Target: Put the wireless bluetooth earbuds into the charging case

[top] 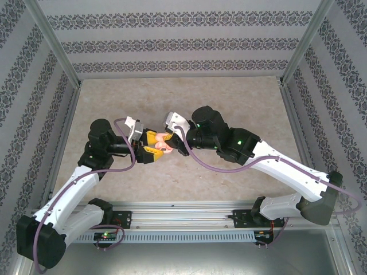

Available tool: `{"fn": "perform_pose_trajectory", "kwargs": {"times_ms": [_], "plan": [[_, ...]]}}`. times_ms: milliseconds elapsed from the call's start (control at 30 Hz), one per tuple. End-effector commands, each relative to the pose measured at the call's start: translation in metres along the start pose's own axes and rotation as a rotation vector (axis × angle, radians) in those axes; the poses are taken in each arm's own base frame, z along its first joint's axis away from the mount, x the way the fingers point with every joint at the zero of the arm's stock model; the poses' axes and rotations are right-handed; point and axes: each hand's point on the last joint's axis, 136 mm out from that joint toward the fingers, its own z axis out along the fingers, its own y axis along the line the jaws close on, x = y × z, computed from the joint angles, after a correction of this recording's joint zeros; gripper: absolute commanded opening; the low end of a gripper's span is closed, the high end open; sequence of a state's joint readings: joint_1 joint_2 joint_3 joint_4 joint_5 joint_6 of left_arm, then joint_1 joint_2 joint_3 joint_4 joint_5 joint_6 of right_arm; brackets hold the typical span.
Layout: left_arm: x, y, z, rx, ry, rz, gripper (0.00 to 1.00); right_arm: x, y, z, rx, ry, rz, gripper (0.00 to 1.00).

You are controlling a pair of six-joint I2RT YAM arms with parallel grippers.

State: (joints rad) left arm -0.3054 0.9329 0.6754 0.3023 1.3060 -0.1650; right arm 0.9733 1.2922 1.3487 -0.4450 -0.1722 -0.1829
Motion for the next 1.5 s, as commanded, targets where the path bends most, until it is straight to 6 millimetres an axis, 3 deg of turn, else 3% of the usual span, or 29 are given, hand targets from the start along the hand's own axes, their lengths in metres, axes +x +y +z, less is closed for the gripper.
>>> {"fn": "perform_pose_trajectory", "kwargs": {"times_ms": [0, 167, 400, 667, 1167, 1267, 1300, 1400, 1467], "plan": [[-0.013, -0.011, -0.002, 0.053, -0.027, 0.077, 0.48, -0.007, -0.001, 0.003, 0.006, -0.012, 0.006, 0.07], [-0.007, -0.010, -0.002, 0.059, -0.020, 0.060, 0.57, -0.010, -0.001, 0.003, 0.005, -0.022, 0.021, 0.08], [-0.002, -0.011, -0.002, 0.067, -0.010, 0.040, 0.55, -0.010, -0.006, 0.004, -0.007, -0.032, 0.068, 0.08], [0.006, -0.011, -0.002, 0.060, 0.012, 0.029, 0.63, -0.012, -0.009, 0.005, -0.010, -0.039, 0.093, 0.08], [0.008, -0.012, -0.003, 0.061, 0.018, 0.029, 0.34, -0.011, -0.010, 0.004, -0.012, -0.041, 0.112, 0.10], [0.008, -0.011, -0.003, 0.055, 0.016, 0.032, 0.32, -0.011, -0.009, 0.003, -0.011, -0.043, 0.105, 0.10], [0.008, -0.010, -0.003, 0.050, 0.016, 0.031, 0.34, -0.011, -0.009, 0.003, -0.012, -0.045, 0.100, 0.10], [0.009, -0.008, -0.003, 0.032, 0.013, 0.034, 0.51, -0.012, -0.009, -0.001, 0.003, -0.060, 0.086, 0.09], [0.010, -0.008, -0.004, 0.020, 0.010, 0.043, 0.55, -0.011, -0.010, -0.003, 0.010, -0.065, 0.083, 0.09]]}}
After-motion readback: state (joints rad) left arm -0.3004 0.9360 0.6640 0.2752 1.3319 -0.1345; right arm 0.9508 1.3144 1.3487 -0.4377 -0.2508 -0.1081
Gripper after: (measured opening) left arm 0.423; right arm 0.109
